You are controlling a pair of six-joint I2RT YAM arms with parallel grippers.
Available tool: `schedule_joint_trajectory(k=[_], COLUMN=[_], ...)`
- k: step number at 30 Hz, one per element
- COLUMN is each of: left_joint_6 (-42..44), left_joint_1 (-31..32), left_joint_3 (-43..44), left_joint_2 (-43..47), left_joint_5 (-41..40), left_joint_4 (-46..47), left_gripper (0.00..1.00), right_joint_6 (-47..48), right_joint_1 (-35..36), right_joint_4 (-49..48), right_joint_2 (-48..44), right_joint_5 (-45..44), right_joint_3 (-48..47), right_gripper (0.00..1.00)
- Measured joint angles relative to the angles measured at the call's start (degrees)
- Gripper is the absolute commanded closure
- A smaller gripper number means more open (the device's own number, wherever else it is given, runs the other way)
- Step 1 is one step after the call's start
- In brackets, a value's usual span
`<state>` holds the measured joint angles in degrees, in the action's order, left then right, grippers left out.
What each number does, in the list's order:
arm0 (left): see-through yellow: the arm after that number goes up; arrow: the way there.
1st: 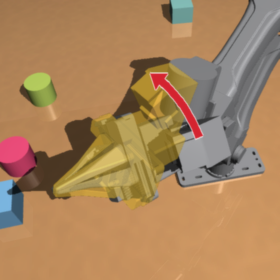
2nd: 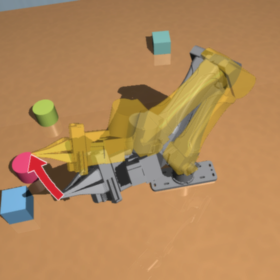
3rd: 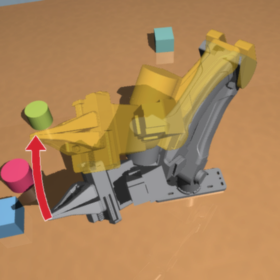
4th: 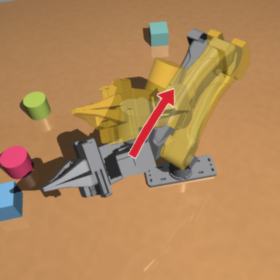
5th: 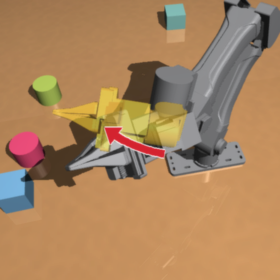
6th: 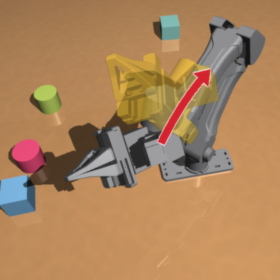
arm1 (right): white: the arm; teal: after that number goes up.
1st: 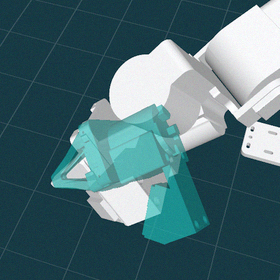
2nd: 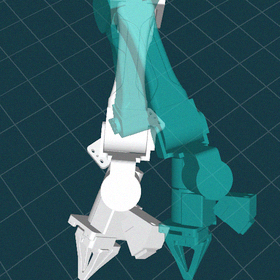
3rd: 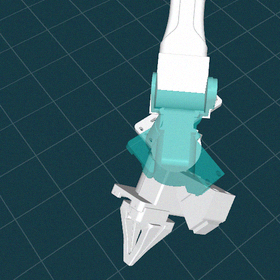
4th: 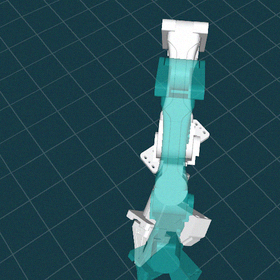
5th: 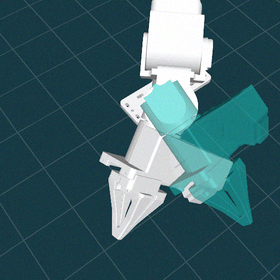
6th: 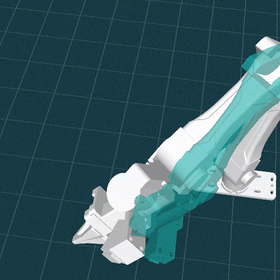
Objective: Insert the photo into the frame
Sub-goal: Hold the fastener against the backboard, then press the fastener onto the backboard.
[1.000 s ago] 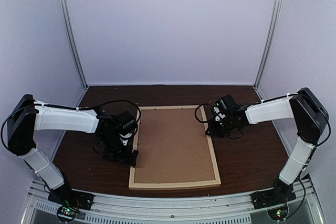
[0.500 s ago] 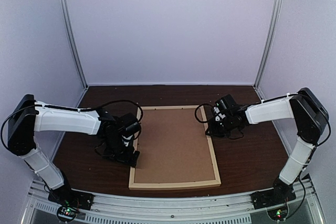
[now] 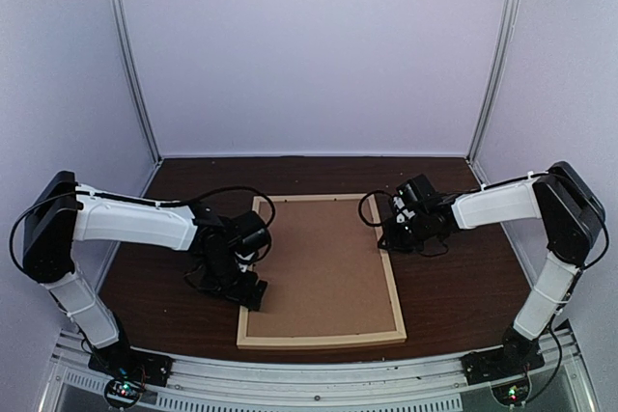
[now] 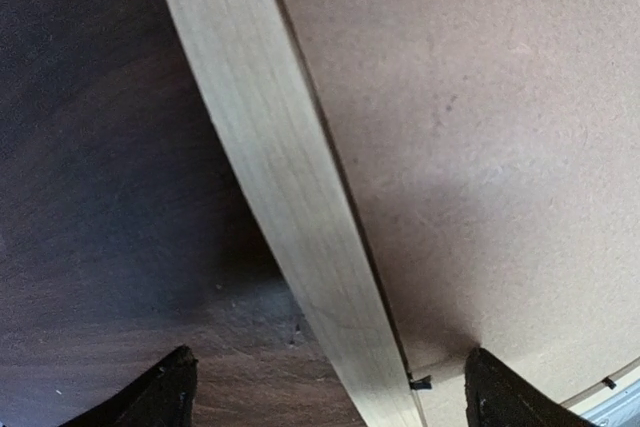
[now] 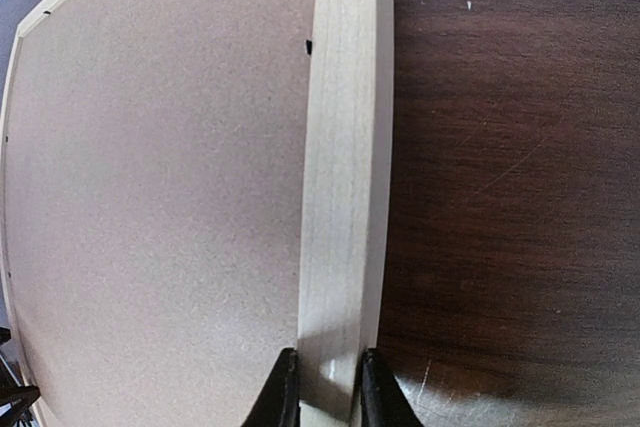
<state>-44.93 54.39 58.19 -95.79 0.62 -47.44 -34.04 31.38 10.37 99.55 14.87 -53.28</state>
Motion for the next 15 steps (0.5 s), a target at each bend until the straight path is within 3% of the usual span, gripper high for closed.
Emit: schedule_joint_trajectory(k=[10, 15], left_joint_6=[3.5, 6.5], left_joint_1=[0.6, -3.8], left_joint_3=[3.8, 6.4], left_joint_2=[-1.8, -1.7], left_joint_5=[-0.5, -1.0], left_joint_4=[-0.4, -0.2], left_gripper=[0.06, 0.1], right_joint_6=[0.0, 0.0], right_joint_1=[0.0, 0.0], right_joint_4=[0.0, 0.0], right_joint_2=[0.0, -0.1], right_joint_5=[0.0, 0.0], right_joint_3=[0.0, 0.0], right_gripper=[0.93, 0.92])
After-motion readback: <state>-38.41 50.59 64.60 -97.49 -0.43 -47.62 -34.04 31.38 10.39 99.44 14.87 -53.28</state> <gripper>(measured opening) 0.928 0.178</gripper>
